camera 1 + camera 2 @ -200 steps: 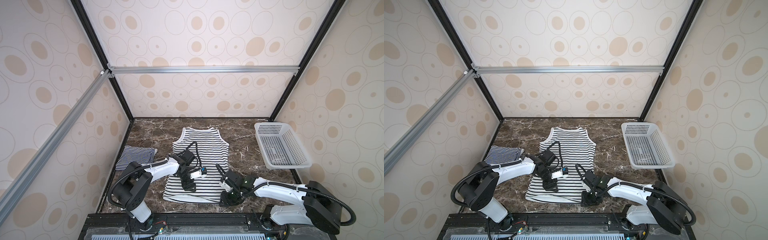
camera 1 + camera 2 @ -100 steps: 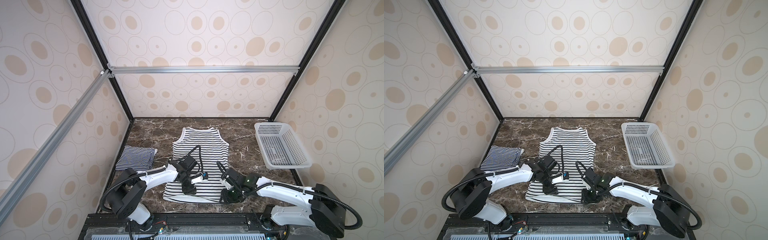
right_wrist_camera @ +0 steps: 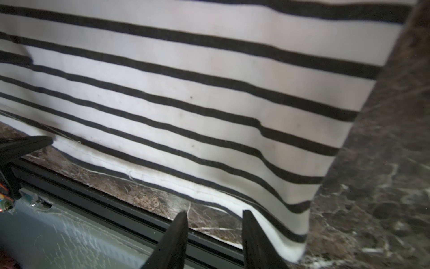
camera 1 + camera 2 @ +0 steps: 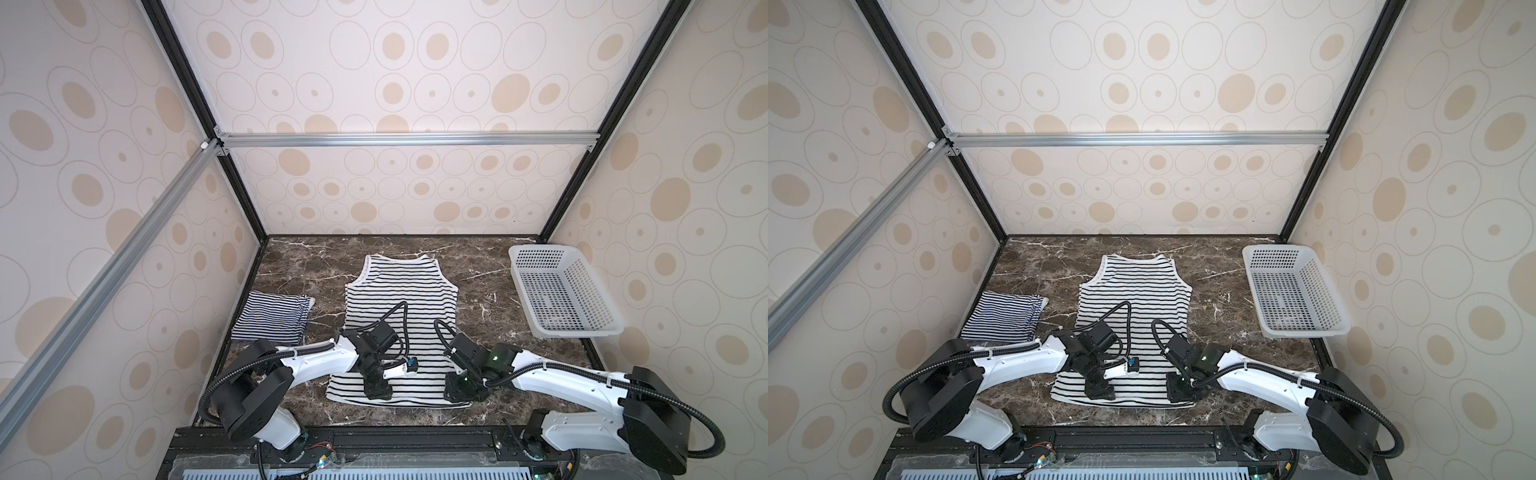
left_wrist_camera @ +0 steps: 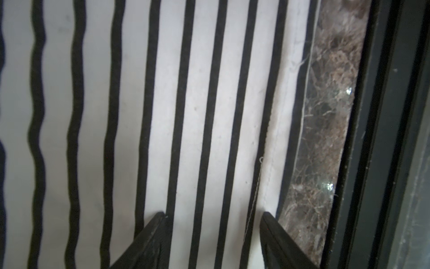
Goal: Fold and stack tank tops
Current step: Smooth out the tank top at the center of the table, then rotate the tank top at the center of the table.
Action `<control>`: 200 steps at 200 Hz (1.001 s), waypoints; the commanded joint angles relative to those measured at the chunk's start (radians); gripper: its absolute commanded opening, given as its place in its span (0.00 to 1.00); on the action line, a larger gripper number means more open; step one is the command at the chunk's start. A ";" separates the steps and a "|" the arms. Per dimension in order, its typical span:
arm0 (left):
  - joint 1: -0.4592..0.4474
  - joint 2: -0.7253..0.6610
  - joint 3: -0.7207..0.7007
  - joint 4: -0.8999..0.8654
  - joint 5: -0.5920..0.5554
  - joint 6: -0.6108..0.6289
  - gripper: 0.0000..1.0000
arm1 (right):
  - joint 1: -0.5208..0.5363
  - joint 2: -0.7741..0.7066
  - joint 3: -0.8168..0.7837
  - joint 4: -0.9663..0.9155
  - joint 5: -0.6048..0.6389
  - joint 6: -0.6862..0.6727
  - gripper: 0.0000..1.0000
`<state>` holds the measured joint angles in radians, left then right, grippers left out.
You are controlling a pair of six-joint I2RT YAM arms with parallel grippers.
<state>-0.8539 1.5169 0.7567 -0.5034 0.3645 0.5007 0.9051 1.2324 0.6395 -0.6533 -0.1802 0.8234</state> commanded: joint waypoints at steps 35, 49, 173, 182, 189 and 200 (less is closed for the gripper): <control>-0.034 0.051 0.003 -0.006 -0.174 0.025 0.64 | -0.035 0.075 -0.014 -0.065 0.035 0.039 0.41; -0.034 0.046 0.013 -0.013 -0.200 0.034 0.64 | -0.058 0.090 -0.024 -0.067 0.034 0.035 0.41; 0.167 0.302 0.477 0.052 -0.277 0.049 0.66 | -0.425 0.132 -0.010 -0.081 0.038 -0.152 0.41; 0.182 0.347 0.527 0.072 -0.292 0.034 0.66 | -0.454 0.159 0.000 -0.069 0.036 -0.160 0.41; 0.194 0.382 0.565 0.086 -0.297 0.019 0.66 | -0.477 0.180 0.009 -0.059 0.033 -0.166 0.41; 0.207 0.433 0.639 0.099 -0.311 -0.002 0.66 | -0.512 0.214 0.032 -0.049 0.033 -0.174 0.41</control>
<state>-0.6735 1.8587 1.2697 -0.4511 0.1089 0.5449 0.4568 1.3674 0.6594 -0.7261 -0.1921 0.6983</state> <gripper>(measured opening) 0.662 0.410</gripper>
